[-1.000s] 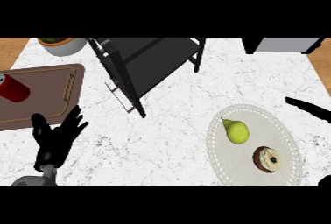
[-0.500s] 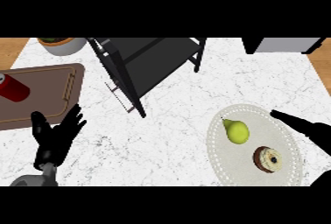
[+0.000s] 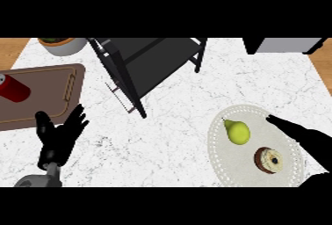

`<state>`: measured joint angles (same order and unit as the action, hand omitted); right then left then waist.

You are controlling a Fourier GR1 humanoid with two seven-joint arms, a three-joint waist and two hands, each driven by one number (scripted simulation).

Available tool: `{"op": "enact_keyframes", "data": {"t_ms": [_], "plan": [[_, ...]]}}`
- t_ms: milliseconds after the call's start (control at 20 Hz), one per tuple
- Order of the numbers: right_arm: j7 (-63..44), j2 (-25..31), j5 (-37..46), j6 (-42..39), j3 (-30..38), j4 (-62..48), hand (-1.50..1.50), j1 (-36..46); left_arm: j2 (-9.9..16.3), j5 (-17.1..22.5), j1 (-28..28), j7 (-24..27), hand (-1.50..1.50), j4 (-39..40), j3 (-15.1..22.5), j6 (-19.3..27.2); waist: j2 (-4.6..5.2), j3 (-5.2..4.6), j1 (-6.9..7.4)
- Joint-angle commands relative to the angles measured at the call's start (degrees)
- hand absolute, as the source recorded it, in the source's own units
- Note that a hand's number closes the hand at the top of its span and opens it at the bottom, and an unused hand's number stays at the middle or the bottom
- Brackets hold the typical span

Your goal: Pick the cupcake from the placemat and place it in the tiered shelf

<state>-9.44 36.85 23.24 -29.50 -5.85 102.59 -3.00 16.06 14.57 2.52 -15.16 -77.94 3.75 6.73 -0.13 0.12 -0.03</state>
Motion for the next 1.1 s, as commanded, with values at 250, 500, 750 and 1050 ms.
{"op": "enact_keyframes", "data": {"t_ms": [250,500,750,1050], "plan": [[0.42,-3.81,7.33,-2.45,2.31,1.12,-1.50,-1.53,-3.60,-2.86,-0.39,2.15,0.00,2.16,-1.33,-1.57,0.11,-0.13,-0.08],[1.73,-10.22,16.99,5.03,-2.50,-6.29,-1.50,0.93,-2.08,-3.57,-0.80,-2.22,0.00,-1.81,-2.30,-2.33,0.11,-0.11,0.14],[7.37,-11.52,20.36,9.27,-1.49,-9.62,-1.50,-1.16,-1.34,-2.01,3.37,-0.58,0.00,5.86,-6.55,-5.93,0.14,-0.12,-0.15],[11.10,-15.87,22.03,10.41,-0.12,-21.19,-1.50,7.81,-3.83,-5.10,-1.65,0.23,0.00,0.20,-5.08,-4.93,0.14,-0.11,0.30]]}}
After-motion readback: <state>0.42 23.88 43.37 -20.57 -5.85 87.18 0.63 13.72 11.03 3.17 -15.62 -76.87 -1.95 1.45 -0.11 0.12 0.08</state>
